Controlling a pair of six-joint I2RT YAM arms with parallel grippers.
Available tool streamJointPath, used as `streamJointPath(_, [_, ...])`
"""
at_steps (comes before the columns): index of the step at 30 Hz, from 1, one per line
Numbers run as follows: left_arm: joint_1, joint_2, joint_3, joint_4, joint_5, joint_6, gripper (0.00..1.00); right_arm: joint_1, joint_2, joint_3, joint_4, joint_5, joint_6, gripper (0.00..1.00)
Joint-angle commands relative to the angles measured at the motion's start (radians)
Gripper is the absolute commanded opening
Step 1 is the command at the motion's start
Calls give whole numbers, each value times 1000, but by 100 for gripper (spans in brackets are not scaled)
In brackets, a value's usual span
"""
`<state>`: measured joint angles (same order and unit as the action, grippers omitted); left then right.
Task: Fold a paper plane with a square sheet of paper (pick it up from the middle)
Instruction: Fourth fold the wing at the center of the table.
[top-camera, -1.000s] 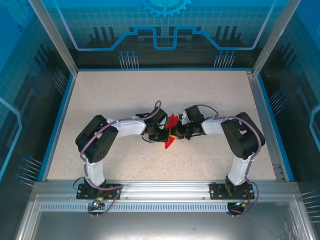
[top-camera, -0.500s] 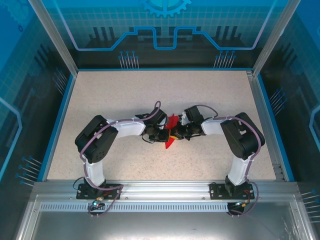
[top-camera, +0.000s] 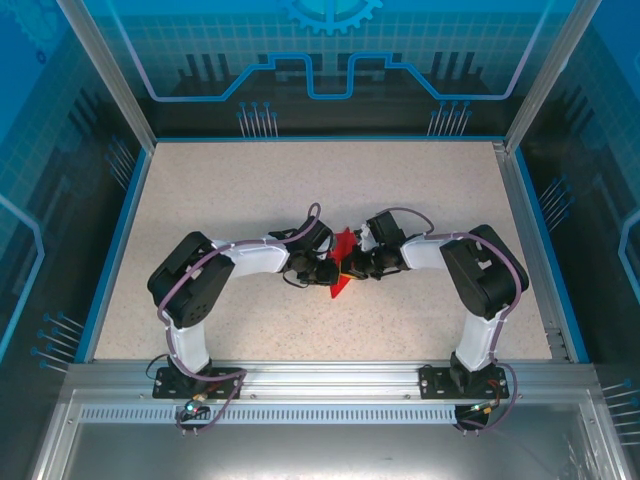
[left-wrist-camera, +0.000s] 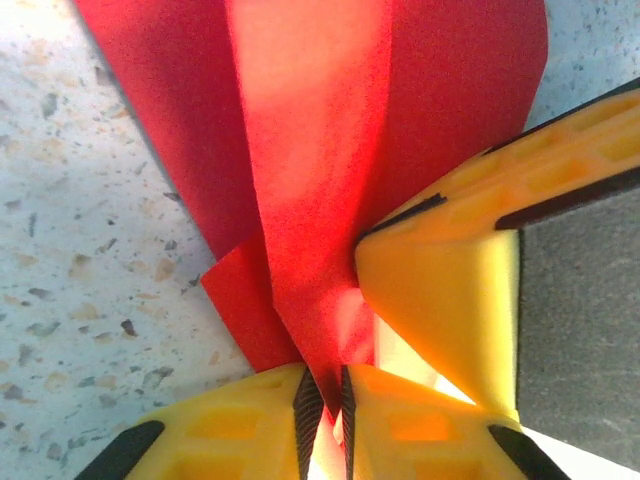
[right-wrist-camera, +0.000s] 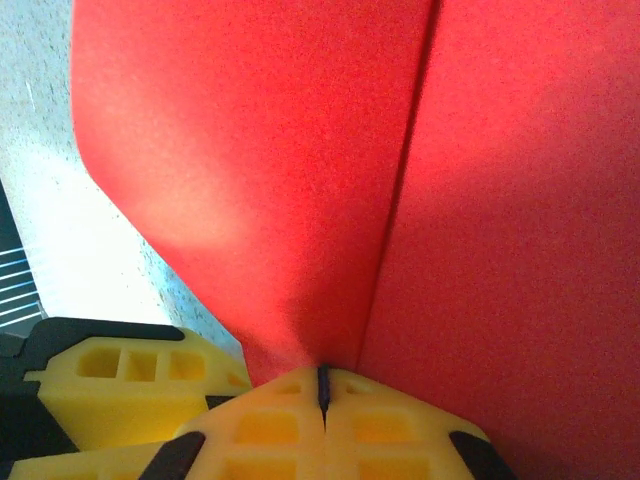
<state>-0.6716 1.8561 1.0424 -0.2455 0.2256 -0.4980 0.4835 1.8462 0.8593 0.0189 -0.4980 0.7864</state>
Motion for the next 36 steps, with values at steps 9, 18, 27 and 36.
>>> streamJointPath(9, [-18,-69,9,-102,-30,3,28,38,105,-17,-158,125,-41,0])
streamJointPath(18, [-52,-108,22,-122,-47,-10,28,37,119,-16,-150,113,-35,0])
streamJointPath(27, [-68,-154,-20,-35,-68,-18,12,34,120,-14,-146,97,-34,0])
streamJointPath(36, [-79,-66,-30,29,-31,11,7,20,119,-20,-109,51,-10,0])
